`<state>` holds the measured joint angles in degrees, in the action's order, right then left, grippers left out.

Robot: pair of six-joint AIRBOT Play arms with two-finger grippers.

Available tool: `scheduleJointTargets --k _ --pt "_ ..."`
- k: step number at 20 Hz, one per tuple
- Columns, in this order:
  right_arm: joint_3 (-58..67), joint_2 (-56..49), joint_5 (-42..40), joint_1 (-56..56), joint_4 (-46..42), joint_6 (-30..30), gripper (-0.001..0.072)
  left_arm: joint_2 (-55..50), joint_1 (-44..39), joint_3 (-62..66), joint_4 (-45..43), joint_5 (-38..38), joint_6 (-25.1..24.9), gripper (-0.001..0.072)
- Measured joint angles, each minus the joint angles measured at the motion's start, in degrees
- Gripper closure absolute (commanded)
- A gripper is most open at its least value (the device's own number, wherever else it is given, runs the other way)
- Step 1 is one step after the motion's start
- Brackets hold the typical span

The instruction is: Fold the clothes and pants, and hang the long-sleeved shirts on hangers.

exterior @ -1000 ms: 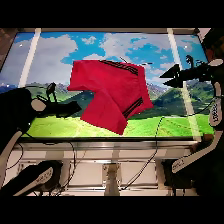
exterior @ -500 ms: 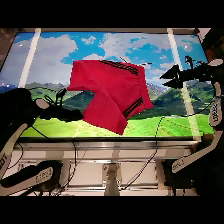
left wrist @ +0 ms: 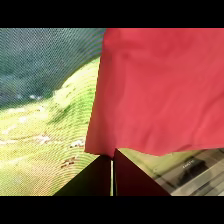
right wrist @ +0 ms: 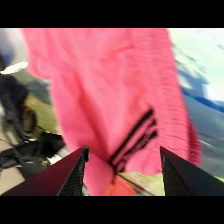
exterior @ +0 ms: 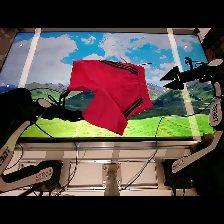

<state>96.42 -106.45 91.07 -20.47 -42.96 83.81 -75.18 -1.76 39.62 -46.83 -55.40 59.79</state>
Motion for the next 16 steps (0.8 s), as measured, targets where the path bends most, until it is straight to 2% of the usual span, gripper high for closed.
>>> scheduleJointTargets --k 3,8,16 --pt "-1.29 0.0 1.07 0.02 -4.0 0.44 0.0194 1.55 0.2 3.43 -3.69 -0.68 0.74 0.0699" --pt "-9.03 0.0 2.1 1.36 -6.47 0.48 0.0194 4.0 0.26 14.03 -16.76 -1.22 11.47 0.0699" --pt "-14.99 0.0 0.87 8.5 -6.69 -0.04 0.0197 1.92 0.26 22.27 -34.64 -1.09 21.97 0.07"
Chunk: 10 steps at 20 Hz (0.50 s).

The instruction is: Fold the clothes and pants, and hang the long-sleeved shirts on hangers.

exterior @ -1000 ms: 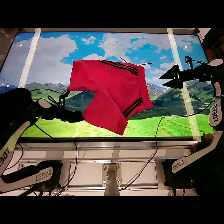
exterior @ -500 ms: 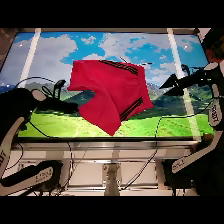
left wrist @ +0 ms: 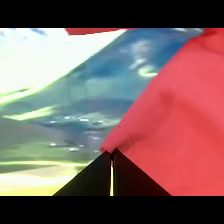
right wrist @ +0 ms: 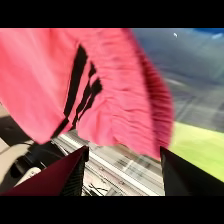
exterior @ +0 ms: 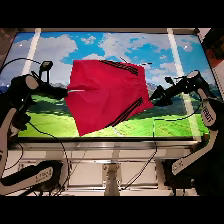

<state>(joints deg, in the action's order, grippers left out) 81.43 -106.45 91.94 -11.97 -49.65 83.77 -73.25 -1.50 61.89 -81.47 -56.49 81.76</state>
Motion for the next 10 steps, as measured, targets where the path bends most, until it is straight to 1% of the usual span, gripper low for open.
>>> scheduleJointTargets --k 1,2,3,5,6,7,10 --pt "-0.13 0.0 -0.5 1.07 -0.42 0.35 0.0207 -0.83 0.0 0.28 -1.46 0.28 0.74 0.07" --pt "-0.24 0.0 -1.03 1.99 -1.16 0.9 0.0243 -1.75 0.0 0.57 -2.49 0.68 1.2 0.07" --pt "-0.31 0.0 -1.97 2.8 -1.99 1.75 0.0329 -2.82 0.0 0.94 -3.39 0.94 1.81 0.07" --pt "-0.39 0.0 -3.1 3.76 -3.76 3.34 0.0542 -4.94 -0.02 1.95 -4.44 1.33 2.12 0.0699" --pt "-0.44 0.0 -3.45 4.04 -4.55 3.91 0.0671 -5.92 -0.02 2.49 -4.85 1.51 2.29 0.07" --pt "-0.44 0.0 -3.65 4.26 -4.9 4.33 0.0691 -6.93 -0.02 3.1 -5.09 1.81 2.32 0.0699" --pt "-0.48 0.04 -4.22 4.57 -7.23 5.07 0.0693 -9.6 -0.31 5.31 -5.31 3.41 2.54 0.0699"
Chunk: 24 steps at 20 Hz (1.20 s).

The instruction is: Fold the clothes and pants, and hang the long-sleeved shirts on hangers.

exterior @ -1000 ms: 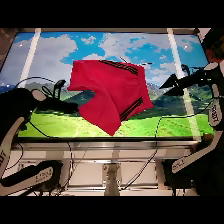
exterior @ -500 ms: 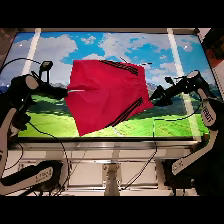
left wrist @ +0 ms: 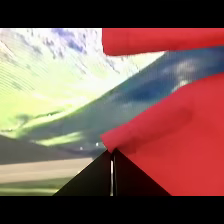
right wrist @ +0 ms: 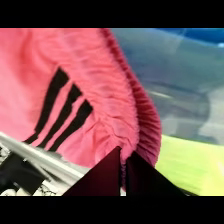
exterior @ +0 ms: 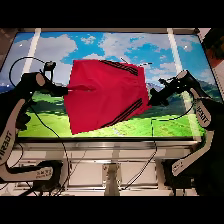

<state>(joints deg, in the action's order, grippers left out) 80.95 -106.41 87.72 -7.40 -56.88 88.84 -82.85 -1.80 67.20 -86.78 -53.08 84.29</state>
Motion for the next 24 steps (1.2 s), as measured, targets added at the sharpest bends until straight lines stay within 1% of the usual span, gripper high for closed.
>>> scheduleJointTargets --k 3,7,13,16,17,18,19,20,22,24 --pt "0.0 0.2 -0.17 -0.24 -4.04 1.11 0.0694 -1.86 -1.44 1.9 -0.02 1.66 0.17 0.07" --pt "0.0 0.9 -0.2 -3.06 -7.08 3.37 0.0694 -4.59 -5.2 3.78 0.02 3.96 0.2 0.07" --pt "0.0 2.91 -1.53 -10.32 -8.85 9.16 0.0694 -10.86 -11.37 7.87 0.74 6.01 0.83 0.07" --pt "0.0 3.43 -2.8 -12.35 -9.09 10.95 0.069 -13.57 -13.84 9.66 1.22 7.17 1.14 0.0697" --pt "0.0 3.54 -3.3 -12.66 -9.07 11.26 0.0638 -14.19 -14.29 10.03 1.36 7.61 1.31 0.0683" --pt "0.0 3.56 -3.61 -12.92 -9.03 11.56 0.0488 -14.62 -14.6 10.27 1.33 7.74 1.4 0.0527" --pt "0.09 3.61 -3.72 -13.09 -9.03 11.72 0.0303 -14.84 -14.8 10.49 1.29 8.17 1.51 0.0313" --pt "0.42 3.65 -3.65 -13.31 -9.03 11.74 0.0231 -14.82 -14.91 10.64 0.72 8.17 1.62 0.0273" --pt "2.12 3.65 -2.27 -13.64 -9.42 11.34 0.0231 -13.84 -14.93 10.84 -1.16 6.97 1.88 0.0273" --pt "5.31 3.72 -0.35 -13.94 -9.75 10.27 0.0231 -11.56 -14.62 10.93 -2.95 3.48 1.88 0.0274"
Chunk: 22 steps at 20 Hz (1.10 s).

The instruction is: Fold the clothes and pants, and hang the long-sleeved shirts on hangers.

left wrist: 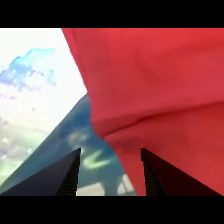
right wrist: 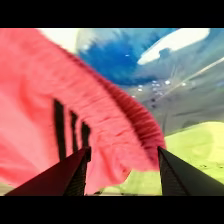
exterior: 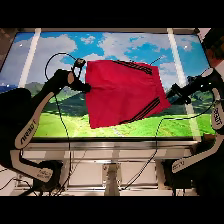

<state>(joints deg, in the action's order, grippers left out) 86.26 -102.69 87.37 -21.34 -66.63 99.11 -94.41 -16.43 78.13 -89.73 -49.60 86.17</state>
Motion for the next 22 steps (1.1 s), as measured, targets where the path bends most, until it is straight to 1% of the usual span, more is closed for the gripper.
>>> scheduleJointTargets --k 1,2,3,4,5,6,9,12,15,18,20,21,22 --pt "2.03 0.0 1.01 -0.11 -0.33 -0.42 0.0231 1.33 0.17 0.02 -0.57 -1.99 0.0 0.0284" --pt "3.89 0.0 1.95 -0.22 -0.42 -0.74 0.0233 2.93 0.35 0.04 -1.01 -4.35 0.31 0.0316" --pt "5.66 0.0 2.86 -0.24 -0.5 -1.2 0.025 4.42 0.46 0.04 -1.09 -6.73 0.92 0.0372" --pt "7.34 0.02 3.69 -0.24 -0.5 -1.97 0.0359 5.81 0.59 0.04 -1.07 -9.05 1.38 0.0505" --pt "8.59 0.07 4.55 -0.24 -0.57 -2.93 0.0538 7.23 0.63 0.04 -0.66 -11.54 1.55 0.0624" --pt "9.53 0.07 5.09 -0.24 -0.68 -4.15 0.0683 8.44 0.7 0.04 0.2 -14.03 1.49 0.0699" --pt "10.99 0.07 5.95 -0.37 -0.7 -7.91 0.0694 11.21 0.74 -0.31 3.72 -18.99 0.39 0.0697" --pt "10.34 0.07 5.62 -1.14 2.47 -11.8 0.0695 14.53 0.74 -3.28 7.39 -20.57 -0.26 0.0698" --pt "6.25 0.07 5.6 -3.39 11.67 -17.81 0.0695 20.06 0.81 -11.37 11.87 -19.1 -0.48 0.0698" --pt "0.2 0.07 7.21 -5.99 21.86 -24.46 0.0693 27.36 0.81 -23.71 19.69 -16.68 -0.9 0.0698" --pt "-3.61 0.04 7.87 -7.28 26.27 -27.58 0.0689 32.39 0.81 -32.68 25.27 -13.42 -1.2 0.0697" --pt "-4.96 0.04 7.87 -7.67 27.39 -28.48 0.0655 34.71 0.81 -37.13 28.0 -11.58 -1.36 0.0698" --pt "-5.97 0.04 7.45 -7.98 28.35 -29.14 0.0526 36.48 0.81 -40.92 31.23 -9.4 -1.92 0.0698"
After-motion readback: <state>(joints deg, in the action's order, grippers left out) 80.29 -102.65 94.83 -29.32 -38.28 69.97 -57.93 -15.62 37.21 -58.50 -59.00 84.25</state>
